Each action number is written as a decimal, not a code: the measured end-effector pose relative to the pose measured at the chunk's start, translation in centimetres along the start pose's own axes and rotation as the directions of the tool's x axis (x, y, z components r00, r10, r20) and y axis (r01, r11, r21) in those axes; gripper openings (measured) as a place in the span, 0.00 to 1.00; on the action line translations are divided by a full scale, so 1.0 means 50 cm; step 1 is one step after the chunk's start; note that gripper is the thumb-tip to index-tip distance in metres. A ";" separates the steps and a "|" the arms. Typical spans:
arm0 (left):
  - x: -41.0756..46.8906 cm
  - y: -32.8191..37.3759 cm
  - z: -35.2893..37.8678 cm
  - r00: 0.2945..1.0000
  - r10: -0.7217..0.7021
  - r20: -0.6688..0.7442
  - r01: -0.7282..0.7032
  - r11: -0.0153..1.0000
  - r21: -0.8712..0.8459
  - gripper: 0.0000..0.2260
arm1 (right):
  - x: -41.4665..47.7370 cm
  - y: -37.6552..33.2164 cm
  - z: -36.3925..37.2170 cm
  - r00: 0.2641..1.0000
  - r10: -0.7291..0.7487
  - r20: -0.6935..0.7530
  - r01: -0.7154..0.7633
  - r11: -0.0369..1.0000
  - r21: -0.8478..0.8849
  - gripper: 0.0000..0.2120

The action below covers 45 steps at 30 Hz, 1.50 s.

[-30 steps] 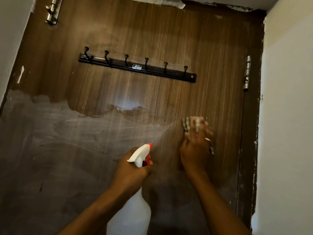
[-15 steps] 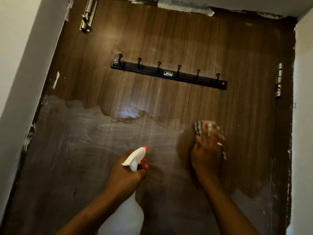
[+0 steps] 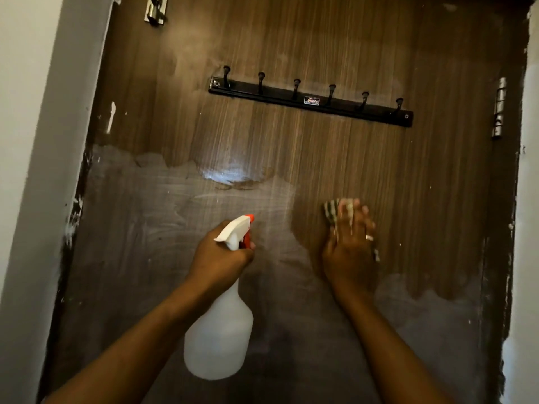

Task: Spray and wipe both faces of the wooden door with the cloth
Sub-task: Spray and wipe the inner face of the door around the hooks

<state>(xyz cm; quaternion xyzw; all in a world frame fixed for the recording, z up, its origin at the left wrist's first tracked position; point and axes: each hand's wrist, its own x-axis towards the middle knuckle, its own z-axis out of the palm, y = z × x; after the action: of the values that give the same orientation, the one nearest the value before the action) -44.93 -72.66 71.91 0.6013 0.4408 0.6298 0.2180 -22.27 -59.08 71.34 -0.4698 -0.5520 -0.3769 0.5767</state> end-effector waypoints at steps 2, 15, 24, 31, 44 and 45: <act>0.009 -0.005 -0.020 1.000 -0.018 -0.007 0.018 0.999 -0.028 0.25 | 0.059 -0.051 0.014 0.998 0.056 -0.009 -0.055 0.998 0.025 0.25; 0.037 -0.038 -0.145 1.000 -0.017 0.009 0.017 1.000 0.001 0.28 | -0.101 -0.134 0.040 0.997 -0.082 0.001 0.082 0.996 0.040 0.24; 0.058 -0.055 -0.186 0.999 -0.016 -0.031 0.017 1.000 0.021 0.27 | 0.024 -0.322 0.107 0.990 -0.141 -0.031 0.142 0.988 0.064 0.24; 0.036 -0.066 -0.226 0.993 -0.075 -0.088 0.079 0.996 0.051 0.25 | -0.127 -0.250 0.076 0.952 -0.307 -0.011 0.307 0.949 0.067 0.20; 0.063 -0.082 -0.367 0.990 -0.070 -0.120 0.076 0.996 0.051 0.26 | -0.117 -0.460 0.131 0.903 -0.429 0.029 0.423 0.899 0.110 0.27; 0.064 -0.086 -0.380 0.991 -0.067 -0.116 0.074 0.996 0.054 0.26 | -0.136 -0.443 0.122 0.905 -0.425 0.026 0.421 0.902 0.101 0.26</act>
<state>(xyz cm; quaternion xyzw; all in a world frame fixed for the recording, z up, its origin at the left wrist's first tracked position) -64.66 -73.44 72.32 0.5545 0.4918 0.6417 0.1970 -45.82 -59.86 67.10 -0.3204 -0.6712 -0.4557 0.4891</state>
